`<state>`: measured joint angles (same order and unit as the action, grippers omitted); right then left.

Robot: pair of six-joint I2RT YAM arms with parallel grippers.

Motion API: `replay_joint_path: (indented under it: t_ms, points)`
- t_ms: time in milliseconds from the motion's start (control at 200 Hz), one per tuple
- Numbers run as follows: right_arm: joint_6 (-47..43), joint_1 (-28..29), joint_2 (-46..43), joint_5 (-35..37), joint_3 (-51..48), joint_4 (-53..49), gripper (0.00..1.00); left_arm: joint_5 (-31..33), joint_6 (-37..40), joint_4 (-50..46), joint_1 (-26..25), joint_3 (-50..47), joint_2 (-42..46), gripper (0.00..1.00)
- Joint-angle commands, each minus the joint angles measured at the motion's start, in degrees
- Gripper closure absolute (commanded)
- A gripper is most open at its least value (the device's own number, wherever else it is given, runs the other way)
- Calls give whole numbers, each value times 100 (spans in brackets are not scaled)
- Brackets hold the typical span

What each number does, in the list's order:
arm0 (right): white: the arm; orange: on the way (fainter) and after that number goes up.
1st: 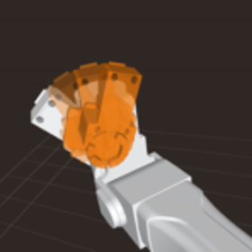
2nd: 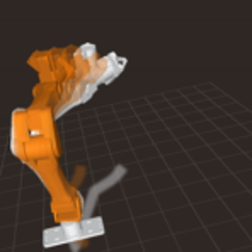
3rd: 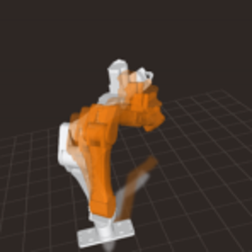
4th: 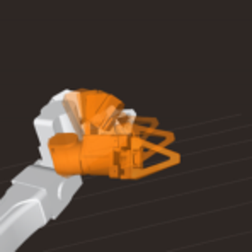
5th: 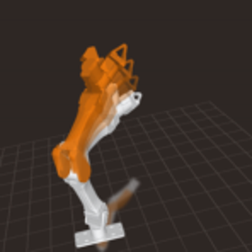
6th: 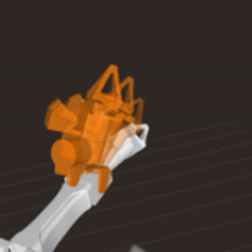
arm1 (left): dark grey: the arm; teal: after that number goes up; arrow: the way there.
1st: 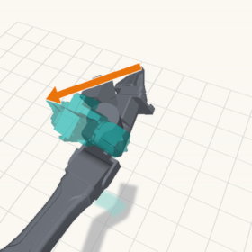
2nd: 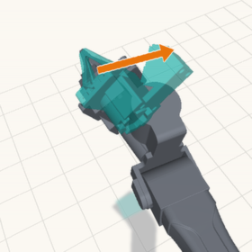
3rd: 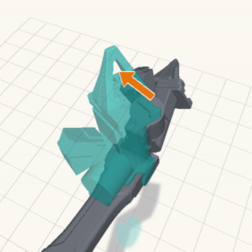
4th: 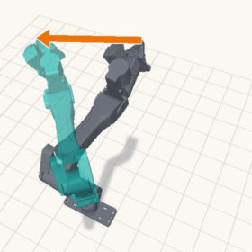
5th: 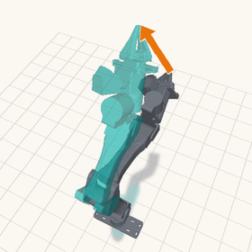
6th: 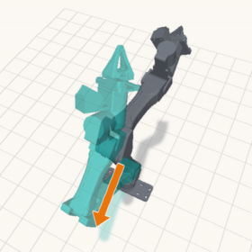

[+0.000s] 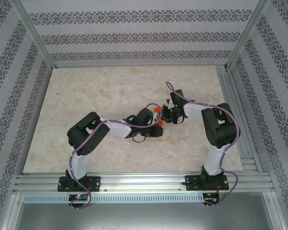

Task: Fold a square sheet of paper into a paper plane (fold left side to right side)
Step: Fold the wing for the fifth time at the center of the table.

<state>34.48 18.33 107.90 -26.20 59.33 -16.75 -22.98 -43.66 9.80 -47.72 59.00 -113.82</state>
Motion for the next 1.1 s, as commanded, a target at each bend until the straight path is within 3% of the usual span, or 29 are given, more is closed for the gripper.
replay_joint_path:
  t_ms: [0, 634, 819, 1094]
  points:
    - [-230, -216, 243, 644, 238, 130, 88, 71, -52, -883, 9, -343, -152, 78]
    - [-523, -446, 623, 536, 793, -298, 88, 49, -84, -816, 13, -405, -151, 79]
    - [-348, -283, 493, 408, 335, -222, 88, -226, -178, -571, 209, -597, 583, 77]
    - [106, 165, 23, 264, -353, 100, 88, -343, -37, -1015, 529, -628, 1805, 74]
